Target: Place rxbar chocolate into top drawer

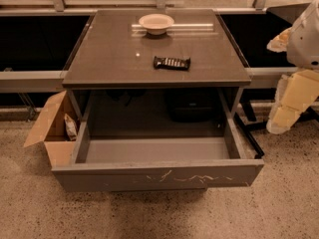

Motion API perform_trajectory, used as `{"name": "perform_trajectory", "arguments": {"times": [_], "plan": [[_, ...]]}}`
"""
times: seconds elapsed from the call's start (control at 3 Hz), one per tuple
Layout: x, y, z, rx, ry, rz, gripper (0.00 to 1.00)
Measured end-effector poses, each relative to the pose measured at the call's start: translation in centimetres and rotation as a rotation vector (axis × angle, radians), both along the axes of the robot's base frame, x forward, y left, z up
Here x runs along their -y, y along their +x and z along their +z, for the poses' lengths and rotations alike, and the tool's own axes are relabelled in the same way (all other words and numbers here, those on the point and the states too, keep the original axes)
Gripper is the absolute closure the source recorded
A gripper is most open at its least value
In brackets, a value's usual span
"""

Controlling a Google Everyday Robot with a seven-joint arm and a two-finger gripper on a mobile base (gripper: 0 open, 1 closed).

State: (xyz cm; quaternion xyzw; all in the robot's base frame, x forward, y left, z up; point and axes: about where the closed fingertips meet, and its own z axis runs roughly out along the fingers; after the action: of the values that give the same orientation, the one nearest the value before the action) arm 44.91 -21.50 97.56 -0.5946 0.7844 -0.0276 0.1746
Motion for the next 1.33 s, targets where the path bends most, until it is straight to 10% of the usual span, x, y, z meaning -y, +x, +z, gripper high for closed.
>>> {"name": "perform_trajectory", "arguments": {"times": [1.33], "plan": [[-2.6,17.5,-5.3,0.102,0.222,0.136,0.0]]}}
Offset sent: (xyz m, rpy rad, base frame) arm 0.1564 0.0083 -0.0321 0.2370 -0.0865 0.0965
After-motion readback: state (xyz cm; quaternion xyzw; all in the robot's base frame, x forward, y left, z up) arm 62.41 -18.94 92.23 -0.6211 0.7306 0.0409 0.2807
